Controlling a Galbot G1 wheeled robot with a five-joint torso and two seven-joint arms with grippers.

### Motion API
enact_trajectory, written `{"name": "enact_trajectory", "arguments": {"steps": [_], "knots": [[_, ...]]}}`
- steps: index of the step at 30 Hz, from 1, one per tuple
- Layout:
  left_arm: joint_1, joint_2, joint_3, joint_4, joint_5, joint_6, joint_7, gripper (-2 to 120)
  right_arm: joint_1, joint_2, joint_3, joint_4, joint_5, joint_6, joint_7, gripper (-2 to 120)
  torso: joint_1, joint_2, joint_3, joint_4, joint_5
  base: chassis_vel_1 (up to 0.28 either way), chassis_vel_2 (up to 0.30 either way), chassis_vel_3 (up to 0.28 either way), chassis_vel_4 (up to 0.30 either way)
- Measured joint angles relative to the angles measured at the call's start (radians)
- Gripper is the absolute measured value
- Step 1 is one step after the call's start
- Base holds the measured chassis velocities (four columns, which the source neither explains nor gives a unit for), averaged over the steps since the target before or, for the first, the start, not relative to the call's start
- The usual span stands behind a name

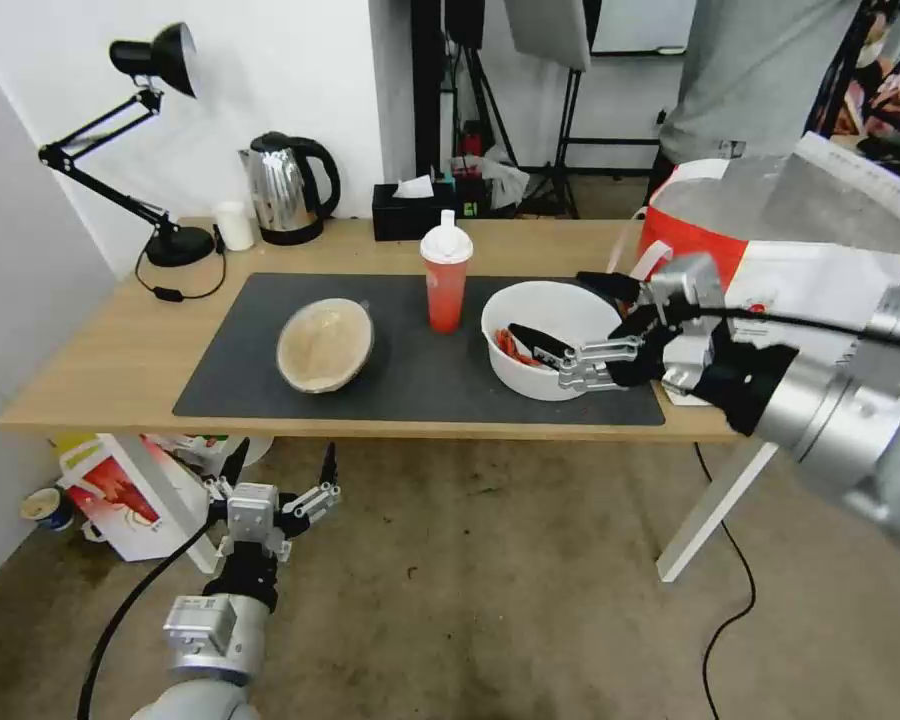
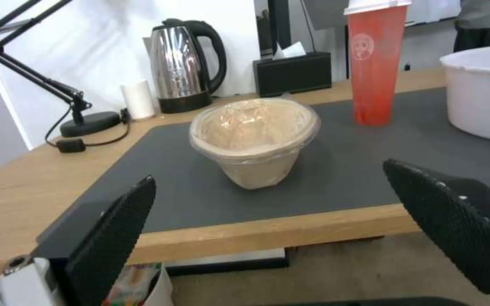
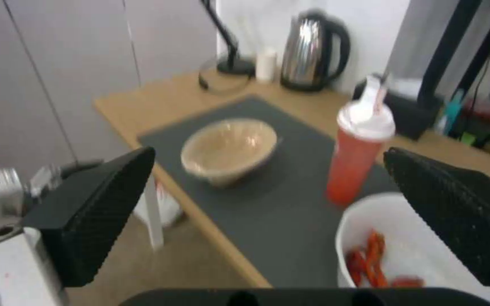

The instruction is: Pick up the trash from the table and place it into the takeout bag.

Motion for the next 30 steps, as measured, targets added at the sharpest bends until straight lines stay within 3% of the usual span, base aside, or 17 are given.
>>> {"name": "enact_trajectory", "arguments": {"steps": [5,17,21,24,30], "knots": [[0.0,0.0,0.0,0.0,0.0,0.0,0.0,100,0.079,-0.112,-0.058,-0.062,0.046,-0.035,-0.027,100,0.0,0.0,0.0,-0.0005,-0.0003,0.0,0.0,0.0,0.0],[0.0,0.0,0.0,0.0,0.0,0.0,0.0,100,0.105,-0.167,-0.116,-0.132,0.007,-0.032,-0.108,100,0.0,0.0,0.0,0.0,0.0002,0.0,0.0,0.0,0.0],[0.0,0.0,0.0,0.0,0.0,0.0,0.0,100,0.098,-0.193,-0.16,-0.155,-0.051,0.031,-0.145,100,0.0,0.0,0.0,-0.0001,0.0001,0.0,0.0,0.0,0.0],[0.0,0.0,0.0,0.0,0.0,0.0,0.0,100,0.094,-0.224,-0.179,-0.206,-0.112,0.091,-0.224,100,0.0,0.0,0.0,0.0,0.0,0.0,0.0,0.0,0.0],[0.0,0.0,0.0,0.0,0.0,0.0,0.0,100,0.087,-0.28,-0.177,-0.248,-0.166,0.07,-0.356,100,0.0,0.0,0.0,0.0,0.0001,0.0,0.0,0.0,0.0]]}}
